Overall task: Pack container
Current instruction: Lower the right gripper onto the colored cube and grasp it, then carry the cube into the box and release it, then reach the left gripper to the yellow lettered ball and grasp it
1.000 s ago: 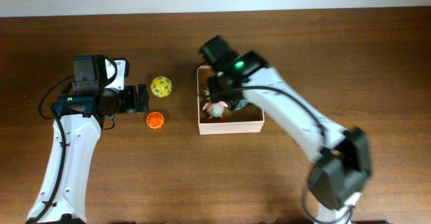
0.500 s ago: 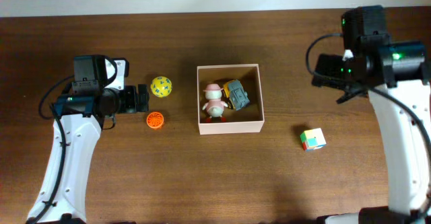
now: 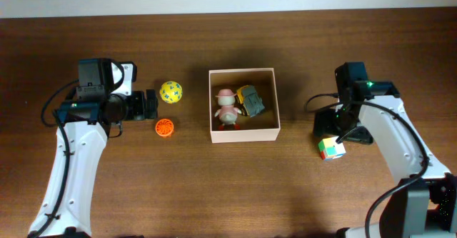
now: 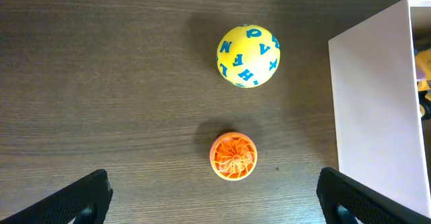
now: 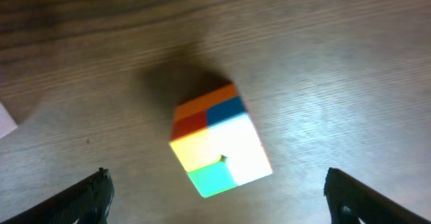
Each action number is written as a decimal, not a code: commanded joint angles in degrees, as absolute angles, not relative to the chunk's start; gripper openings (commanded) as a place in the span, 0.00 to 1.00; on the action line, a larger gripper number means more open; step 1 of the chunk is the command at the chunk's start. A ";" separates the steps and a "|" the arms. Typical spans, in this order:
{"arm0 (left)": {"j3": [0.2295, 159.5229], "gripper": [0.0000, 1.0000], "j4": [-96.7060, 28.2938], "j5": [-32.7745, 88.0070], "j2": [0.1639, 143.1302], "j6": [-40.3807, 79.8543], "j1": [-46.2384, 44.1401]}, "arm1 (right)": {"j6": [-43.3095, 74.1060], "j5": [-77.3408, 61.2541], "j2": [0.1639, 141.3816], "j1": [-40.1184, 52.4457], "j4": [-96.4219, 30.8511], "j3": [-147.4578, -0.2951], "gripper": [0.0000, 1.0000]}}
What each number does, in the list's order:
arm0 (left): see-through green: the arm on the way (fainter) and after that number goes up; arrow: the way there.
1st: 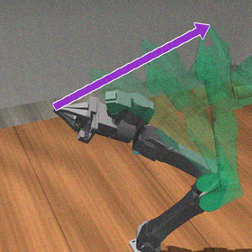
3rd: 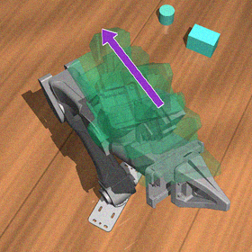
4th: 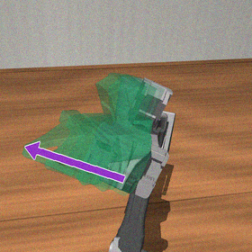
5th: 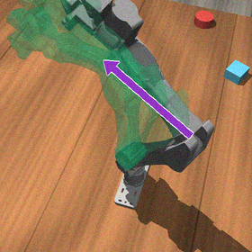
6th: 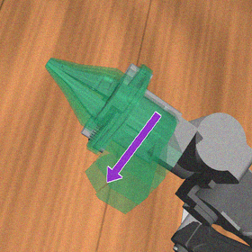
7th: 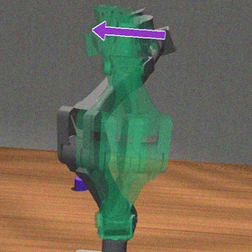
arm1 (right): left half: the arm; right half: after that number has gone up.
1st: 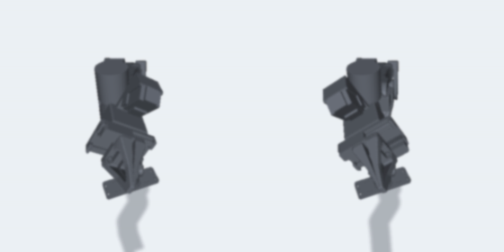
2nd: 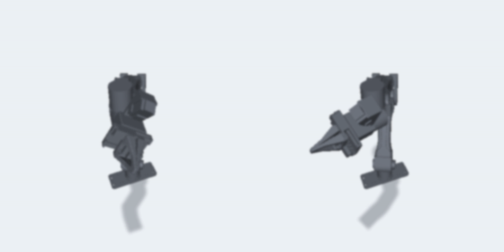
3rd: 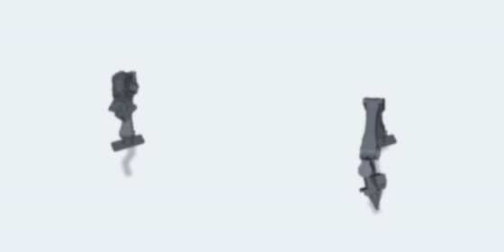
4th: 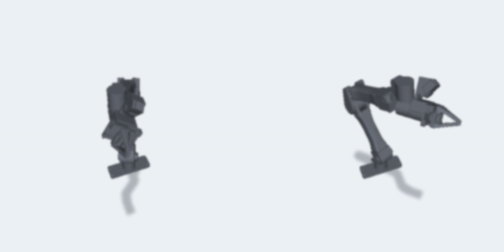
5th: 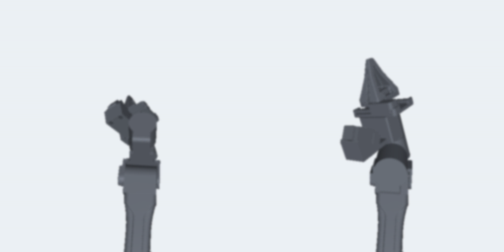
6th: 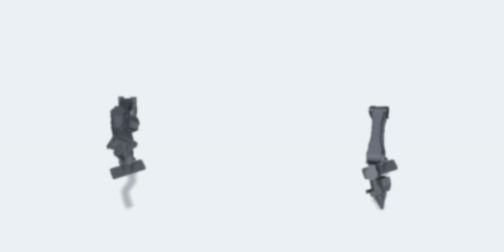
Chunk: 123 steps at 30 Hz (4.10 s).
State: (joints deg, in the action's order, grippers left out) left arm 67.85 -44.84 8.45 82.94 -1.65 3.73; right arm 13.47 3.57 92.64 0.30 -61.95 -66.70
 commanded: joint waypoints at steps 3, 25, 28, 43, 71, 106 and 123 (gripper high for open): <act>68.77 0.99 -44.84 9.23 82.94 -1.04 3.92 | 12.21 0.27 92.64 -0.08 -57.69 -63.00 0.93; 68.77 0.99 -44.84 9.23 82.94 -1.04 3.92 | 15.53 -0.43 93.30 -0.08 -47.55 -54.52 0.61; 68.77 0.99 -44.84 9.23 82.94 -1.04 3.92 | 16.80 0.05 93.30 -0.08 -47.51 -54.52 0.49; 68.77 0.99 -44.84 9.23 82.94 -1.06 3.92 | 16.99 -1.67 88.68 3.03 -63.42 -75.24 0.37; 68.77 0.99 -44.84 9.23 82.94 -1.04 3.92 | 23.27 4.21 106.67 28.99 -55.27 -85.17 0.38; 68.77 0.99 -44.21 13.98 82.94 -0.82 3.90 | 23.03 7.16 74.06 9.65 -72.86 -99.88 1.00; 88.97 0.99 -52.75 9.08 100.62 -4.73 -0.99 | 23.00 2.57 79.26 -7.25 -80.64 -99.13 0.99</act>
